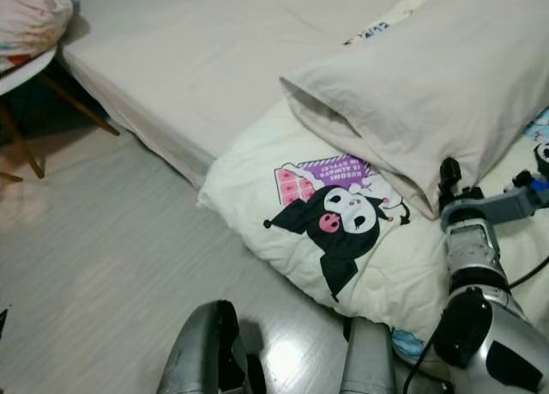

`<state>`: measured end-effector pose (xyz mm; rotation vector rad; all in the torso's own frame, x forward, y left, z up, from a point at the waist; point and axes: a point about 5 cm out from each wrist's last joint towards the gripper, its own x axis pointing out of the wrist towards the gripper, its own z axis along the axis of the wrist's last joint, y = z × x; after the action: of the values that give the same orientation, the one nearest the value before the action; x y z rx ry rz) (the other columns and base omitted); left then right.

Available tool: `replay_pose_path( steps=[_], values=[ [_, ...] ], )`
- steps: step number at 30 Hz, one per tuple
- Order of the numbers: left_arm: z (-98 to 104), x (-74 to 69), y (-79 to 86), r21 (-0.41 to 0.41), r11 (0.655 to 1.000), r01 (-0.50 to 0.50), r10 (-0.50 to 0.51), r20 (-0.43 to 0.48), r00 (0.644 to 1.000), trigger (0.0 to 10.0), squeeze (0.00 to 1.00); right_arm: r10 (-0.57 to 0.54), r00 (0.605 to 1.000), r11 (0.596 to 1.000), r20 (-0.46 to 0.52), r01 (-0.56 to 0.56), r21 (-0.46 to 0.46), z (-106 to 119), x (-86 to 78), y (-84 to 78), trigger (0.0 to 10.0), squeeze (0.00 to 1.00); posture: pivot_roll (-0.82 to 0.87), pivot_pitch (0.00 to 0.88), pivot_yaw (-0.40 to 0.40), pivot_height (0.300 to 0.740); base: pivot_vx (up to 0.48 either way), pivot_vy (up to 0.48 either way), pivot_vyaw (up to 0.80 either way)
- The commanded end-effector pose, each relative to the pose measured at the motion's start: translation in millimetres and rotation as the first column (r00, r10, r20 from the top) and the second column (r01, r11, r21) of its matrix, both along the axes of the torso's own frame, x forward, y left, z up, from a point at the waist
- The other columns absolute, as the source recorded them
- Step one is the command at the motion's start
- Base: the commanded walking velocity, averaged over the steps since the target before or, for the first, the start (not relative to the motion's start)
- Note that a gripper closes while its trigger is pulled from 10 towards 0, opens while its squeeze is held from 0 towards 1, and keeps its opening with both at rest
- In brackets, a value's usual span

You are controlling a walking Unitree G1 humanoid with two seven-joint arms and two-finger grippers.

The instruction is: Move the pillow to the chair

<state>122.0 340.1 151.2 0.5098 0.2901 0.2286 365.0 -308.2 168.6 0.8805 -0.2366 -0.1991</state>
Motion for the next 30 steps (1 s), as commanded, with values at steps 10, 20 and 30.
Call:
replay_pose_path(
  steps=[10, 20, 30],
  values=[
    [3.5, -14.4, -1.7, 0.003, 1.000, -0.018, 0.018, -0.063, 0.998, 10.0, 0.00, 0.094, 0.981, 0.995, 0.170, -0.096, 0.003, 45.5, 22.8, 24.9, 10.0, 0.00, 0.21, 0.372, 0.141, 0.570, 0.000, 0.000, 0.00],
    [-1.4, -17.5, 2.5, -0.010, 1.000, -0.024, 0.023, -0.078, 0.997, 10.0, 0.00, -0.033, 0.988, 0.998, 0.150, 0.041, -0.047, 57.1, 17.9, 5.2, 0.0, 0.00, 0.21, 0.363, 0.146, 0.570, 0.000, 0.000, 0.00],
    [-6.3, -11.8, 0.3, -0.026, 0.999, -0.018, 0.016, -0.082, 0.996, 10.0, 0.00, -0.181, 0.978, 0.972, 0.106, 0.195, -0.134, 60.8, 2.2, -27.6, 0.0, 0.00, 0.18, 0.340, 0.140, 0.570, 0.000, 0.000, 0.00]
  ],
)
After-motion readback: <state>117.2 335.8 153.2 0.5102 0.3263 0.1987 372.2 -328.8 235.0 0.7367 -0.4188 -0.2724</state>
